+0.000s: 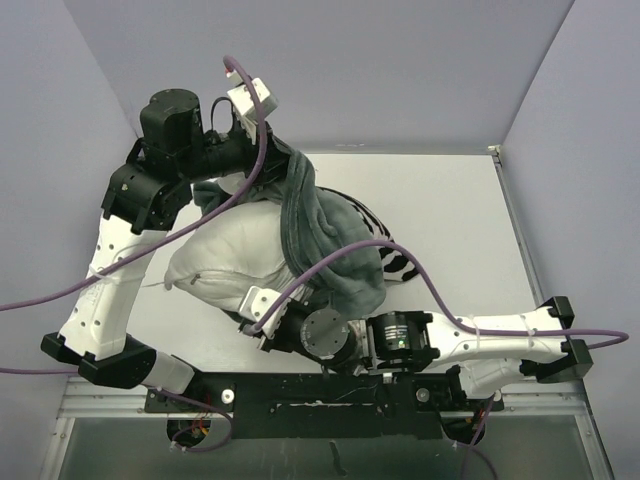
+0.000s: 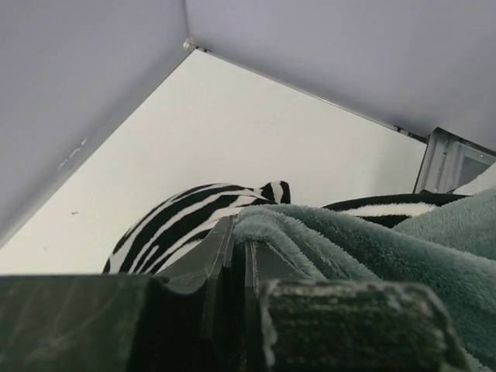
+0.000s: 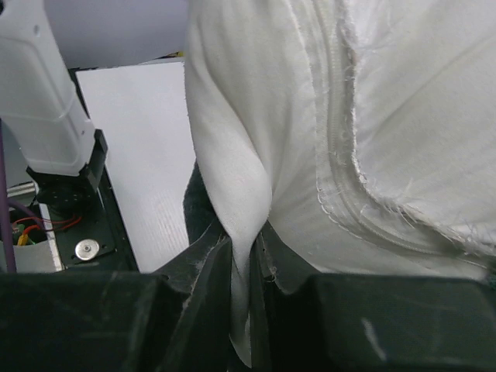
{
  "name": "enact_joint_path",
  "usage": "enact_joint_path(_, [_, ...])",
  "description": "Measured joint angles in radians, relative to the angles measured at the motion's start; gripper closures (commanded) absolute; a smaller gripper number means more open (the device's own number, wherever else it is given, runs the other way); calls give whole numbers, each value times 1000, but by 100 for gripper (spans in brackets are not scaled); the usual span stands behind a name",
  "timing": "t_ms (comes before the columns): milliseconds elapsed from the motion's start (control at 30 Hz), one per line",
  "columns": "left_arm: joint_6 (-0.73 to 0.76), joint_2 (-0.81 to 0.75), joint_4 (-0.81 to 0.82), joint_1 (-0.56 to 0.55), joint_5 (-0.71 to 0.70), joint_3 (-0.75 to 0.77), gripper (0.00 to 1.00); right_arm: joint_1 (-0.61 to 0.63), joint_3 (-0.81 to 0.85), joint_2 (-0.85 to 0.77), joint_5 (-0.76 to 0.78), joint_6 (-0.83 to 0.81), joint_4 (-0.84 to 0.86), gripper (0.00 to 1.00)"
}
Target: Remove the pillowcase from the pillow
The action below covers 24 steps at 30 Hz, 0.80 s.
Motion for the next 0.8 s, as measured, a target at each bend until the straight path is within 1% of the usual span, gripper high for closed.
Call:
enact_joint_path(33, [-10, 0, -3, -3, 2, -12, 100, 2, 8, 11, 0, -1, 2, 100])
enact_joint_path(67, [-15, 0, -2, -6, 0, -27, 92, 2, 11, 15, 0, 0, 2, 100])
enact_joint_path(100, [-16, 0, -1, -10, -3, -40, 69, 1, 11, 15, 1, 1, 2, 100])
enact_joint_path(167, [-13, 0, 2, -18, -14, -65, 17, -3, 11, 5, 5, 8, 1, 100])
enact_joint_path(200, [0, 0, 2, -21, -19, -70, 5, -9, 11, -1, 5, 17, 0, 100])
enact_joint_path(233, [6, 1, 0, -22, -27, -72, 3, -19, 11, -8, 6, 30, -1, 100])
enact_joint_path(367, [49, 2, -24, -8, -35, -34, 2, -76, 14, -35, 10, 77, -8, 100])
enact_joint_path(500, [102, -5, -58, 65, -23, 80, 2, -157, 58, -39, 12, 106, -9, 100])
enact_joint_path(567, [131, -34, -61, 117, -23, 121, 2, -194, 81, -40, 12, 114, -9, 100])
enact_joint_path(633, [166, -89, -66, 145, -23, 127, 2, -228, 100, -42, 8, 118, -9, 100])
enact_joint_path(733, [212, -177, -122, 148, 24, 151, 2, -264, 120, -47, -7, 129, -18, 100])
enact_joint_path(800, [259, -209, -196, 148, 86, 200, 2, -275, 131, -48, -21, 133, -31, 100])
